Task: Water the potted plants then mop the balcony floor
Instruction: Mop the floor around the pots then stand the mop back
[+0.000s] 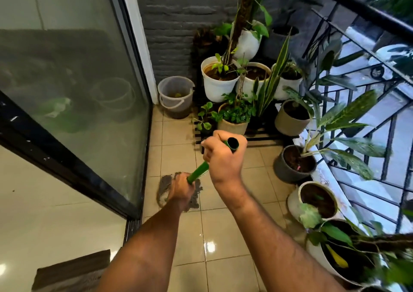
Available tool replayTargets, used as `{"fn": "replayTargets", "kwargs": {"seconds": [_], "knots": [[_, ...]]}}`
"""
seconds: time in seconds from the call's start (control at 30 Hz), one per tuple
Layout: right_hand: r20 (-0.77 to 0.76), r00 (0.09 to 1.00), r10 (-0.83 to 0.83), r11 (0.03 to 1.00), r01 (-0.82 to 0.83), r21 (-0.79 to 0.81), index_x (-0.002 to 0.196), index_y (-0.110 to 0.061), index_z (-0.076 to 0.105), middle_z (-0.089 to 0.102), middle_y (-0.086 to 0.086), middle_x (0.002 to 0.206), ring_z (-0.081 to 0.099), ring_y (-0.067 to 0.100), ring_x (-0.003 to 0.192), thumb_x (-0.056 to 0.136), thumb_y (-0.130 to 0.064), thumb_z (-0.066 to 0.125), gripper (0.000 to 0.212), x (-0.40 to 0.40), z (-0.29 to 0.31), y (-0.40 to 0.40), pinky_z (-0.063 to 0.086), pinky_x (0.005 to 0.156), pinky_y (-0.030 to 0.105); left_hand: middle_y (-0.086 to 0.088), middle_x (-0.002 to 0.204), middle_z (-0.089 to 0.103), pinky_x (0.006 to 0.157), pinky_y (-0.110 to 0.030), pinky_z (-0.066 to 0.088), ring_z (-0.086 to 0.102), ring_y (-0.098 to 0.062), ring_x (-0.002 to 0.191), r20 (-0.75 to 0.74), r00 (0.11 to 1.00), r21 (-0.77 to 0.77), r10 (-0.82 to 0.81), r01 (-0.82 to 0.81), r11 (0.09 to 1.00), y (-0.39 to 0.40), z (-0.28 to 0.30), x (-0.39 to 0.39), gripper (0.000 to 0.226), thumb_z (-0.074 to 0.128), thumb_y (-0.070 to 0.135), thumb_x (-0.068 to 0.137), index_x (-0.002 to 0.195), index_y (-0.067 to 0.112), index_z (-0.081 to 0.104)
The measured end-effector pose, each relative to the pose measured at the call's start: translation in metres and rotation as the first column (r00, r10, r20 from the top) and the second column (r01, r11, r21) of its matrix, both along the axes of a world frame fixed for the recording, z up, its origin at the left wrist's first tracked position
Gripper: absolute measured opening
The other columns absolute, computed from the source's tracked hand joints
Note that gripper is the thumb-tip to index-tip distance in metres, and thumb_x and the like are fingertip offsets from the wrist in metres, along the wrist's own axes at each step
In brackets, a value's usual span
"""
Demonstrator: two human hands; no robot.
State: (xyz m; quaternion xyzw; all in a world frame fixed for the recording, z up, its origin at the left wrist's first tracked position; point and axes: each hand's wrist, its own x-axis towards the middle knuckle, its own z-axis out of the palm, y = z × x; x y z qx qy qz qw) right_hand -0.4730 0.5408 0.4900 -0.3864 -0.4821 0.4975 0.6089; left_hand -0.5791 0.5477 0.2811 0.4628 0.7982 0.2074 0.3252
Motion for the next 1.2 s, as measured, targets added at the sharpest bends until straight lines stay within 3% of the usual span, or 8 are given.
{"fn": "replayTargets", "kwargs": {"seconds": [0.2, 0.33, 0.5, 0.67, 0.8, 0.93, 1.03, 1.2], "knots": [[-0.072, 0.997, 0.013, 0.989, -0.023, -0.146, 0.044, -0.014, 0.038, 0.031, 0.001, 0.045, 0.027, 0.013, 0.041, 0.069, 0.004, 0.058, 0.037, 0.056, 0.006, 0.030, 0.025, 0.047, 0.024, 0.001, 0.086, 0.067, 0.048, -0.016, 0.042, 0.063, -0.009, 0.071, 0.014, 0.996, -0.066, 0.089, -0.088, 0.994, -0.011, -0.003, 0.048, 0.018, 0.070, 0.020, 0.094, 0.110, 0.014, 0.066], [-0.096, 0.995, -0.012, 0.960, -0.016, -0.280, 0.040, -0.019, 0.048, 0.037, -0.003, 0.040, 0.032, 0.013, 0.033, 0.068, 0.000, 0.059, 0.036, 0.123, -0.001, 0.056, 0.027, 0.041, 0.022, 0.008, 0.079, 0.060, 0.046, -0.011, 0.039, 0.056, -0.003, 0.064, -0.025, 0.997, -0.110, 0.077, -0.080, 0.991, -0.009, -0.006, 0.110, 0.019, 0.069, 0.023, 0.096, 0.112, 0.013, 0.066], [-0.155, 0.985, -0.073, 0.933, 0.012, -0.360, 0.042, -0.019, 0.047, 0.032, 0.000, 0.038, 0.026, 0.012, 0.032, 0.058, -0.005, 0.057, 0.023, 0.217, -0.001, 0.096, 0.022, 0.043, 0.023, -0.008, 0.106, 0.071, 0.069, -0.025, 0.048, 0.068, -0.023, 0.094, -0.042, 0.997, -0.126, 0.066, -0.071, 0.989, 0.020, -0.008, 0.209, 0.021, 0.068, 0.023, 0.096, 0.113, 0.011, 0.066], [-0.185, 0.977, -0.102, 0.945, 0.037, -0.324, 0.050, -0.004, 0.043, 0.028, 0.000, 0.049, 0.024, 0.010, 0.037, 0.059, -0.001, 0.057, 0.017, 0.313, -0.002, 0.122, 0.016, 0.045, 0.028, -0.010, 0.108, 0.070, 0.074, -0.035, 0.052, 0.068, -0.030, 0.102, -0.042, 0.997, -0.110, 0.069, -0.074, 0.991, 0.070, -0.011, 0.306, 0.018, 0.067, 0.020, 0.095, 0.110, 0.010, 0.067], [-0.188, 0.973, -0.137, 0.961, 0.085, -0.262, 0.046, -0.013, 0.031, 0.024, -0.002, 0.047, 0.021, 0.012, 0.044, 0.062, 0.002, 0.056, 0.033, 0.375, -0.002, 0.132, 0.012, 0.046, 0.035, -0.012, 0.106, 0.072, 0.080, -0.040, 0.056, 0.068, -0.033, 0.104, -0.017, 0.996, -0.067, 0.082, -0.083, 0.994, 0.107, -0.013, 0.371, 0.016, 0.068, 0.014, 0.093, 0.109, 0.011, 0.071], [-0.121, 0.973, -0.197, 0.971, 0.177, -0.163, 0.047, 0.002, 0.029, 0.026, 0.004, 0.047, 0.020, 0.018, 0.045, 0.064, 0.004, 0.057, 0.033, 0.422, 0.004, 0.137, 0.014, 0.044, 0.037, -0.012, 0.098, 0.073, 0.072, -0.037, 0.056, 0.069, -0.032, 0.097, 0.067, 0.997, -0.029, 0.028, -0.026, 0.999, 0.136, -0.010, 0.426, 0.015, 0.065, 0.010, 0.092, 0.105, 0.011, 0.072], [-0.046, 0.961, -0.272, 0.959, 0.267, -0.094, 0.046, 0.000, 0.025, 0.024, 0.009, 0.048, 0.016, 0.034, 0.044, 0.063, 0.003, 0.059, 0.037, 0.445, 0.010, 0.138, 0.016, 0.044, 0.040, -0.009, 0.085, 0.071, 0.061, -0.031, 0.045, 0.071, -0.032, 0.088, 0.113, 0.993, -0.014, -0.023, 0.024, 1.000, 0.148, -0.004, 0.462, 0.012, 0.062, 0.010, 0.093, 0.097, 0.010, 0.074], [0.043, 0.917, -0.396, 0.916, 0.398, -0.054, 0.050, 0.006, 0.026, 0.019, 0.025, 0.050, 0.019, 0.045, 0.047, 0.061, -0.003, 0.060, 0.038, 0.479, 0.023, 0.136, 0.022, 0.045, 0.044, -0.012, 0.089, 0.074, 0.061, -0.030, 0.043, 0.070, -0.030, 0.086, 0.172, 0.971, 0.001, -0.167, 0.169, 0.986, 0.148, 0.008, 0.514, 0.016, 0.060, 0.015, 0.093, 0.092, 0.011, 0.075]]}}
